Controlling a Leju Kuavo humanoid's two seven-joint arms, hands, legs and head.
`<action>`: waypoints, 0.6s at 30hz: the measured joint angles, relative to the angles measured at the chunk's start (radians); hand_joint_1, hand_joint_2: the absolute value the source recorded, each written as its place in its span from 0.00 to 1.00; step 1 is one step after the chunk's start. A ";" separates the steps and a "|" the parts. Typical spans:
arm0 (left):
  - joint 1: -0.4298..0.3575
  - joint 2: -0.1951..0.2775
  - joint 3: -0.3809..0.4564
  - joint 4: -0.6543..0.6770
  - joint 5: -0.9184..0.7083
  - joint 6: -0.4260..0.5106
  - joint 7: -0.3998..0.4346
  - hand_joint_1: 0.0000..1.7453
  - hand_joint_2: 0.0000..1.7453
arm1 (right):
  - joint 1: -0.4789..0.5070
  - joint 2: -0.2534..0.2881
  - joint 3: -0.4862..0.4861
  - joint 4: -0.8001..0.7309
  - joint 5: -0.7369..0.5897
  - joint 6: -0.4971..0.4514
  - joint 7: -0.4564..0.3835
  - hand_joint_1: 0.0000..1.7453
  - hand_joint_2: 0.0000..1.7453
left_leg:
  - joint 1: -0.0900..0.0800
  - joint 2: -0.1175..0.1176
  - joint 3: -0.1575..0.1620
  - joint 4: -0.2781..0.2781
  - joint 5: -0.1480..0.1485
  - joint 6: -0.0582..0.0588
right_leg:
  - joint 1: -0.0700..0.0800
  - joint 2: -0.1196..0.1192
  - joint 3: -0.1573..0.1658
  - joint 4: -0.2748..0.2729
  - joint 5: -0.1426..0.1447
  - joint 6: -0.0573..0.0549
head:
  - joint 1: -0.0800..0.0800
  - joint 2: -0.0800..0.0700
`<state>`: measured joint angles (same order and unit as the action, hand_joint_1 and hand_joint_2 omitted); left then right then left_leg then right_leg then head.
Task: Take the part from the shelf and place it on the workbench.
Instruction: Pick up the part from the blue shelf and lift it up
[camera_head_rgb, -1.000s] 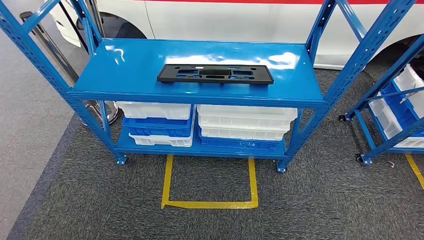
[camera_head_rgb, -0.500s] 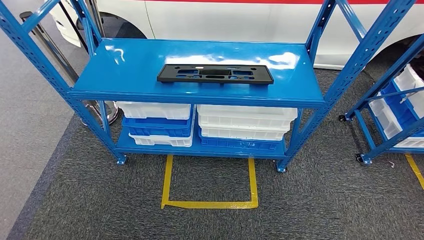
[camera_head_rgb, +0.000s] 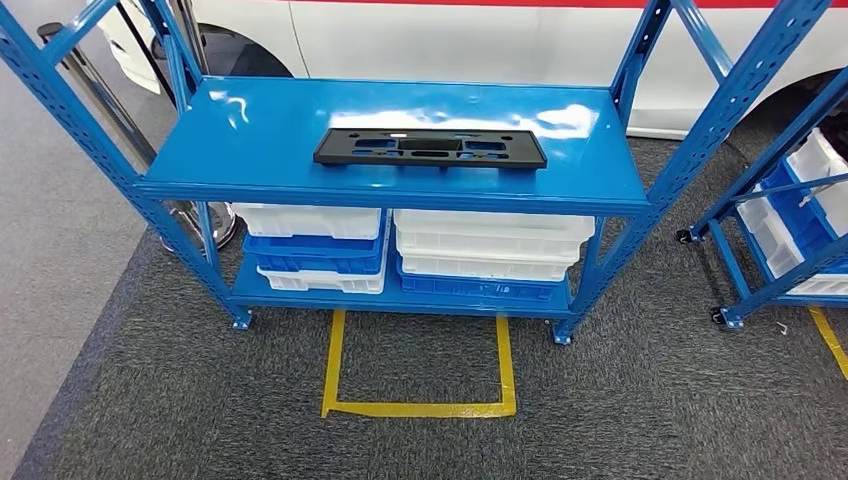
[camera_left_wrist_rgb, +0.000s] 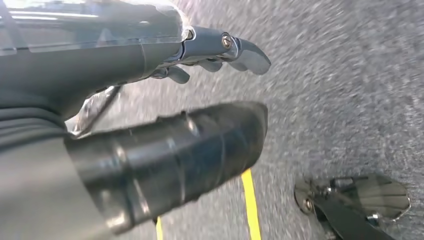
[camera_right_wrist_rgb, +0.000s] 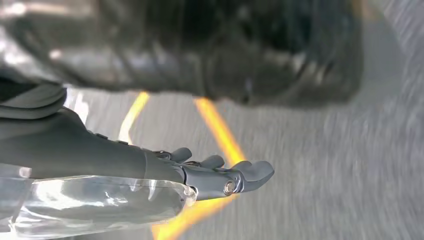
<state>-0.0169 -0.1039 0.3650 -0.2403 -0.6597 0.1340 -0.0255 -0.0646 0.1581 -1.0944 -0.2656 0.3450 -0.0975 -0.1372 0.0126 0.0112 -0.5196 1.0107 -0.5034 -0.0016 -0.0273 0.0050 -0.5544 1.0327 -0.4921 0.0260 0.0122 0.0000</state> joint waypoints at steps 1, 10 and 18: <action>0.000 -0.003 0.016 0.003 0.008 0.003 -0.004 0.00 0.00 | 0.001 0.012 -0.040 -0.005 -0.024 0.034 -0.034 0.00 0.00 | 0.000 0.000 0.000 0.000 0.000 0.000 | 0.000 0.000 0.000 0.000 0.000 0.000 | 0.000 0.000; -0.003 -0.022 0.083 0.014 -0.006 -0.005 -0.056 0.00 0.00 | -0.010 -0.027 -0.190 -0.037 -0.102 0.473 -0.423 0.00 0.00 | -0.001 0.000 0.000 0.001 -0.001 0.000 | -0.002 0.000 0.001 0.000 -0.001 0.000 | 0.000 0.000; -0.005 -0.024 0.095 0.016 -0.036 -0.018 -0.074 0.00 0.00 | -0.048 -0.084 -0.163 -0.068 -0.090 0.774 -0.537 0.00 0.00 | -0.002 0.000 -0.001 0.002 -0.001 0.001 | -0.002 0.000 0.001 -0.001 0.000 0.001 | 0.000 0.000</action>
<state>-0.0221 -0.1278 0.4596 -0.2238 -0.6958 0.1159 -0.0996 -0.1130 0.0738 -1.2578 -0.3333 0.2546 0.6769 -0.6742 0.0109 0.0109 -0.5205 1.0130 -0.5046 -0.0007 -0.0294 0.0048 -0.5530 1.0320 -0.4924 0.0269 0.0123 0.0000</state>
